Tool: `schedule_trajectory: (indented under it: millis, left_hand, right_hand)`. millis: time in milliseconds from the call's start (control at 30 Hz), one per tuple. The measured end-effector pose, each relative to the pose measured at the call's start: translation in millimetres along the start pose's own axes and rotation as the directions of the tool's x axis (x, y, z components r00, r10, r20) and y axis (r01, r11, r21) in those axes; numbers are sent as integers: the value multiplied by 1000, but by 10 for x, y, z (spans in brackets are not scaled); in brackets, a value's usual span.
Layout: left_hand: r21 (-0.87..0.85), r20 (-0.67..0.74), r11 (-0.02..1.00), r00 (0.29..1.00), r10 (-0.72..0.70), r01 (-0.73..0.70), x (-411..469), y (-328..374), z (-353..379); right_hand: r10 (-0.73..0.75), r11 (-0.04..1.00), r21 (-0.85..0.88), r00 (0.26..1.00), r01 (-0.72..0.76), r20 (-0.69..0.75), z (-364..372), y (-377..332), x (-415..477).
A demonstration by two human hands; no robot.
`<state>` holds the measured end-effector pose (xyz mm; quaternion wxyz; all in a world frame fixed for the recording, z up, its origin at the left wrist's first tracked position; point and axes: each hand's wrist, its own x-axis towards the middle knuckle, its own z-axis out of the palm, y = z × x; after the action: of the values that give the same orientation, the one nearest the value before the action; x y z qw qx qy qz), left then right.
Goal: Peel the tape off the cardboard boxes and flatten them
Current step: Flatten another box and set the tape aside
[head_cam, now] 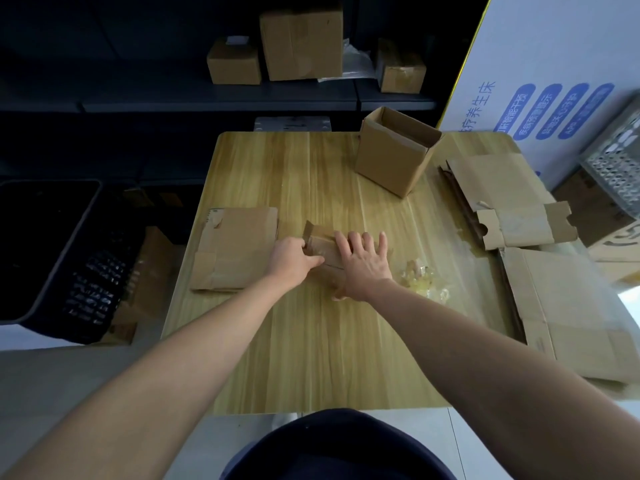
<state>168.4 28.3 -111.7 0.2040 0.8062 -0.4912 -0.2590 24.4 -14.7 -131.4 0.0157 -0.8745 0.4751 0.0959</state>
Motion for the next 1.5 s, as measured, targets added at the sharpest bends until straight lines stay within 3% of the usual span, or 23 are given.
schedule_trajectory:
  millis: [333,400,567,700,767,800,967,1100,1167,1233,1333,1400,1500]
  left_hand:
    - [-253,-183,967,983,-17,-30,163,175,-172]
    - [-373,-185,928,982,-43,-29,197,230,-214]
    - [-799,-67,597,977,-205,70,273,432,-277]
    - [-931,29,339,956,-293,132,337,716,-231]
    - [-968,56,203,916,-396,147,432,738,-260]
    - [-972,53,184,901,-431,145,489,714,-263]
    - [-945,63,271,915,-397,183,553,887,-1]
    - [-952,8,253,841,-540,171,594,1059,219]
    - [-922,-51,351,849,-526,162,599,1084,396]
    - [-824,-114,553,917,-383,128,517,1172,688]
    - [-525,-144,847,990,4,-80,316,1341,1176]
    - [-305,-68,923,972,226,-236,192,1371,1499]
    - [-130,117,945,941,317,-301,1,1316,1903]
  right_hand:
    - [10,997,75,982,4,-187,-210,44,130]
    - [16,996,93,979,3,-205,-313,120,176]
    - [36,992,126,961,-1,-275,-593,448,233]
    - [75,988,150,952,-31,-297,-744,731,186]
    - [169,964,248,944,-98,-283,-760,976,86]
    - [226,945,296,935,-141,-275,-757,1125,24]
    - [409,867,417,868,-274,-280,-754,1653,-252]
    - [593,742,547,760,-387,-266,-693,2021,-513]
    - [654,700,561,712,-442,-255,-657,2201,-654]
    - [655,705,545,710,-453,-257,-633,2286,-743]
    - [642,709,561,720,-427,-264,-596,2320,-794]
    - [634,712,569,725,-412,-269,-555,2354,-836]
    - [625,714,575,735,-400,-265,-473,2440,-916]
